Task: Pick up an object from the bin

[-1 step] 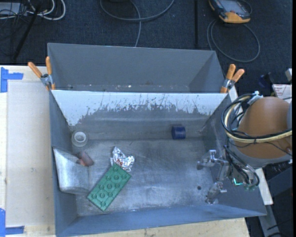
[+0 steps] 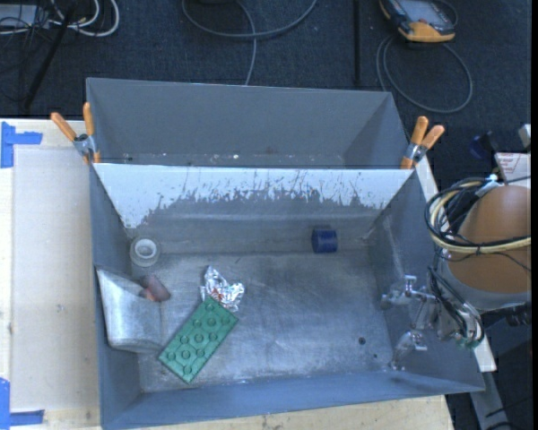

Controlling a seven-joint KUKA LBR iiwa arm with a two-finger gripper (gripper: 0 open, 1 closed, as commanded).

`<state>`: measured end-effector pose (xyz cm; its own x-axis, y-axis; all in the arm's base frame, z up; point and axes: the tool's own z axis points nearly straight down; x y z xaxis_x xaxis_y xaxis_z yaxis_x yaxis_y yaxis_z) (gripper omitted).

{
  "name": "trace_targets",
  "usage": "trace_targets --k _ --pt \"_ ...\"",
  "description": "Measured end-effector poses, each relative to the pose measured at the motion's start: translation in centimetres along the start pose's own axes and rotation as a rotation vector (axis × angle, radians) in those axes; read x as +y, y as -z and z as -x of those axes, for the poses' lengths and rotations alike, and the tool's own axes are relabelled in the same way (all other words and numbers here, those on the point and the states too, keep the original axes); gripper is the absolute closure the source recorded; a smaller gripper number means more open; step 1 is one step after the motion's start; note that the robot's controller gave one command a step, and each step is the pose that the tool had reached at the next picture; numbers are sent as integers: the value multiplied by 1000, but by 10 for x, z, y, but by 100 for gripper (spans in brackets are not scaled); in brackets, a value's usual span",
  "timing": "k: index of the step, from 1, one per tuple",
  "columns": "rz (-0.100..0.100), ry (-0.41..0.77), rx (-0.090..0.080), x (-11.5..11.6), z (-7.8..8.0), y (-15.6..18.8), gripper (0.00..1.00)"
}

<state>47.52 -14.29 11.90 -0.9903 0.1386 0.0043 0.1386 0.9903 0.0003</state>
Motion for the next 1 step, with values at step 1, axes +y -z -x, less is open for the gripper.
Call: trace_targets --k 1 --pt "0 539 -5 0 -1 -23 0"
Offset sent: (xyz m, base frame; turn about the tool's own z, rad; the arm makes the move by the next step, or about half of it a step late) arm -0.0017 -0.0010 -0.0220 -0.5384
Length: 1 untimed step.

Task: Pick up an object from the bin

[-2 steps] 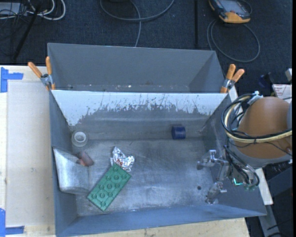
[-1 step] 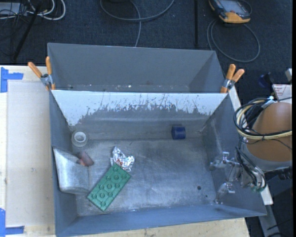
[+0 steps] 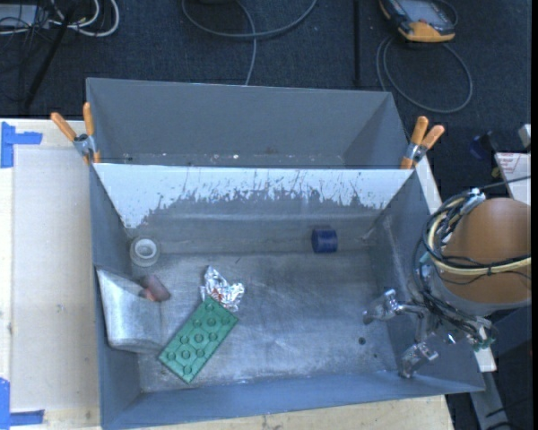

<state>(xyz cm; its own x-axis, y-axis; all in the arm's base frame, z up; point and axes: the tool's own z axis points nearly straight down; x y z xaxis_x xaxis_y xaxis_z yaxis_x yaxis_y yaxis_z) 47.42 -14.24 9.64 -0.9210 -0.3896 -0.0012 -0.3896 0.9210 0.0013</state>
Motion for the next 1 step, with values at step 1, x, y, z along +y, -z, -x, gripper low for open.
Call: trace_targets --k 1 --pt "16 527 -3 0 -3 0 0"
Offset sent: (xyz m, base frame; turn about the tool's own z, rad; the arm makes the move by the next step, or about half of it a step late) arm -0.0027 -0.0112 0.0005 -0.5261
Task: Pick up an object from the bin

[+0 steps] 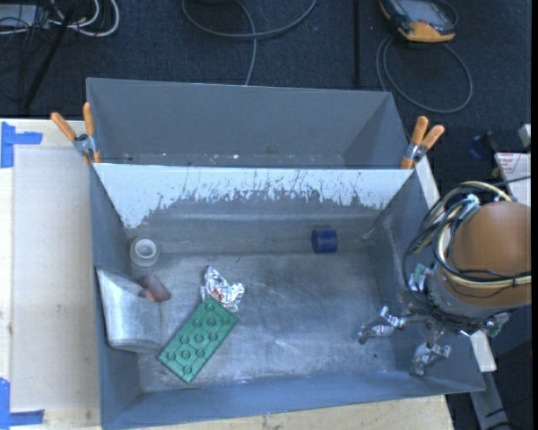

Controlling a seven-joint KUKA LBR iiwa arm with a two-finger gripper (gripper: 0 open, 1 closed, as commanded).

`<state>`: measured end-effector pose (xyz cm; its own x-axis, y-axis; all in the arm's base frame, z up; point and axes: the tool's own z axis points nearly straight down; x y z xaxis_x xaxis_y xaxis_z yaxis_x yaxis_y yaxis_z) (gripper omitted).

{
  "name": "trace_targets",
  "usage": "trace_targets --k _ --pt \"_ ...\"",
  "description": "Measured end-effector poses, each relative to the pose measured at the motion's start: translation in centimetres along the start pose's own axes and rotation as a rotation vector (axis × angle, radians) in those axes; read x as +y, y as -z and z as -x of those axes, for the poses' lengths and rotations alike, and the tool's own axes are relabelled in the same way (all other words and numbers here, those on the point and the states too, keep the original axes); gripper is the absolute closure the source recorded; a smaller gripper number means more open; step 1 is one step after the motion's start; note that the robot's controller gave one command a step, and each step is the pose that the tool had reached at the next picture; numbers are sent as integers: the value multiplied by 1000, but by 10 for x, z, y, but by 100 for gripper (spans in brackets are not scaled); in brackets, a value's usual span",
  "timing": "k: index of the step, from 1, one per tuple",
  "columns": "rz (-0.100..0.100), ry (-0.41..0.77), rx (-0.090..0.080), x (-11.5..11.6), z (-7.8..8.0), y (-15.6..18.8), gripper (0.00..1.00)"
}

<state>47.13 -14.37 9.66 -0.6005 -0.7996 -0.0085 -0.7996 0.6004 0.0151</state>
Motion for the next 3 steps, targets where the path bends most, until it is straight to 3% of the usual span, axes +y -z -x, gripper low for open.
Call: trace_targets --k 1,2,3 --pt "3 389 -1 2 18 -4 0" --pt "-11 372 -6 9 20 -15 0" --pt "-10 364 10 6 12 -17 100"
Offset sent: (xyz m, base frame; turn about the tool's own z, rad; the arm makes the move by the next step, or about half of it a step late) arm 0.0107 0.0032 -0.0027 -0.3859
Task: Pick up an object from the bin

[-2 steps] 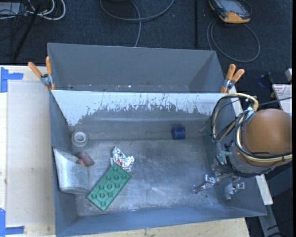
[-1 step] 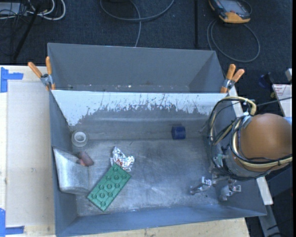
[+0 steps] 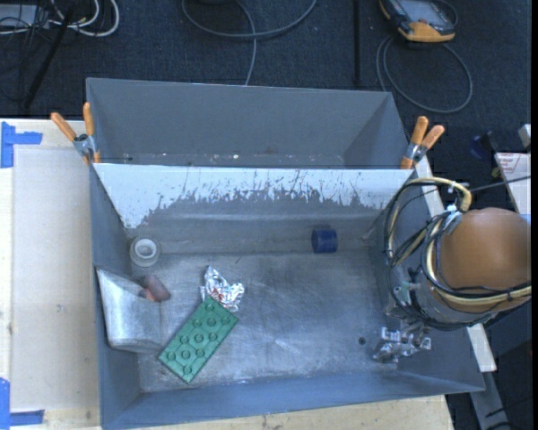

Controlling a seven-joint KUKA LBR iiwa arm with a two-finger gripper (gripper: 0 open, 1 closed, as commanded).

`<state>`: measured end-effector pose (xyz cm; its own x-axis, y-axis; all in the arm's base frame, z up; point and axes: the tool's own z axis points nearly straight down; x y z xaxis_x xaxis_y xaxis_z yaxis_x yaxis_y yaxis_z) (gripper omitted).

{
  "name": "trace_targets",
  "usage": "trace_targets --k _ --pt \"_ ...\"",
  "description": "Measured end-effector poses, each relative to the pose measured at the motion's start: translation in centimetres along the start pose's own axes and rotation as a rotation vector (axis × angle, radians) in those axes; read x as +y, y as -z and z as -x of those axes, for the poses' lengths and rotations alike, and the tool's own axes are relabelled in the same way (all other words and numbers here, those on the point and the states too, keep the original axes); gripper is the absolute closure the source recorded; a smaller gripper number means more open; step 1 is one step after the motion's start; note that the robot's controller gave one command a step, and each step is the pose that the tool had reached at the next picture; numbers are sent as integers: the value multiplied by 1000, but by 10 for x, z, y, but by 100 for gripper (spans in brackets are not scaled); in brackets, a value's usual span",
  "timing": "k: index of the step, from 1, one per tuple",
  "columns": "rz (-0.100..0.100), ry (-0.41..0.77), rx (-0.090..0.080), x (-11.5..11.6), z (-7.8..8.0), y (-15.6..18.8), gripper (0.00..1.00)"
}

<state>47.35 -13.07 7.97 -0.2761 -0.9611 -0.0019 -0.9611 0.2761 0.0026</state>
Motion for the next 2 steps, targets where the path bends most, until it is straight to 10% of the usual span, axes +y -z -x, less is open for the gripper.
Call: trace_targets --k 1,2 --pt "-1 4 -17 1 9 0 0" --pt "0 71 -7 4 6 12 0"
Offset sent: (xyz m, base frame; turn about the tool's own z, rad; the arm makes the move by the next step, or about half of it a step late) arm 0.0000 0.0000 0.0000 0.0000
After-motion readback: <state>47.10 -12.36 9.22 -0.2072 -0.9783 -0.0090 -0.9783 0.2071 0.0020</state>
